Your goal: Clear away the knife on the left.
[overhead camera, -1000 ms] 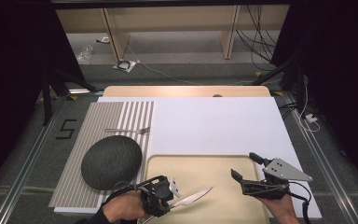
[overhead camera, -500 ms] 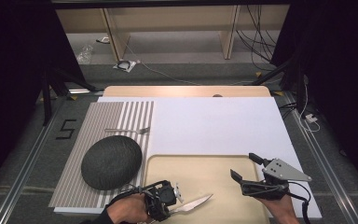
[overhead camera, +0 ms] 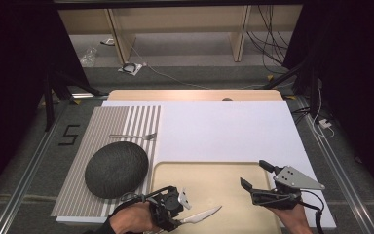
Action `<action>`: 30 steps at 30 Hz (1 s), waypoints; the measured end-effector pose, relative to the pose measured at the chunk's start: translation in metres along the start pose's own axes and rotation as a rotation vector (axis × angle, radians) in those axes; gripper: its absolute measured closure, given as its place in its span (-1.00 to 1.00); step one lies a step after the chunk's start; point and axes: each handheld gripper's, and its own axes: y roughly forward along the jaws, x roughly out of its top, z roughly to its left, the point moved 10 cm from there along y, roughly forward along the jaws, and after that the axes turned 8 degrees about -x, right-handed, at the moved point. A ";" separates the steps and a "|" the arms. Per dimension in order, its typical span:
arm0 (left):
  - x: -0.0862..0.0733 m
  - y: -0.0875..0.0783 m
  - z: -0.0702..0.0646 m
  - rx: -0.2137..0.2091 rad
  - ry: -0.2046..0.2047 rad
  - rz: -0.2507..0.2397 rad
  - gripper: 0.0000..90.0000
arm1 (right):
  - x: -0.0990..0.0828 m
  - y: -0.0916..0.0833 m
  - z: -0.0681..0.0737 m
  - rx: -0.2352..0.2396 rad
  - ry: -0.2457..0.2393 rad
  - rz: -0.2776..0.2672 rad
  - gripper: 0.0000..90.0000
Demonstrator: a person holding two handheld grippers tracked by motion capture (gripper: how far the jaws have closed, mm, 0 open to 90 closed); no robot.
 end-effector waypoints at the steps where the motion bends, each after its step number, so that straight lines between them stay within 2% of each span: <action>1: 0.001 0.000 -0.001 0.002 0.011 -0.006 0.62 | 0.000 -0.001 0.000 -0.002 -0.002 0.006 -0.66; 9: 0.009 0.004 -0.006 0.002 0.062 -0.057 0.94 | 0.000 -0.001 0.000 -0.001 -0.004 0.004 -0.66; 10: 0.009 0.004 -0.006 0.002 0.062 -0.057 0.96 | 0.000 -0.001 0.000 -0.001 -0.004 0.004 -0.66; 12: 0.009 0.006 -0.009 -0.001 0.099 -0.058 0.98 | 0.000 -0.001 0.000 0.001 -0.004 0.003 -0.66; 14: 0.009 0.009 -0.011 -0.004 0.102 -0.054 0.98 | 0.000 -0.001 0.000 0.001 -0.005 0.003 -0.66; 15: 0.009 0.012 -0.011 -0.003 0.117 -0.047 0.98 | -0.001 -0.001 0.001 0.002 -0.005 0.005 -0.66; 26: 0.007 0.023 -0.011 -0.005 0.103 -0.024 0.98 | -0.001 0.000 0.001 0.005 -0.007 0.003 -0.66; 30: 0.008 0.024 -0.010 -0.004 0.096 -0.033 0.98 | -0.001 0.000 0.001 0.005 -0.008 0.004 -0.66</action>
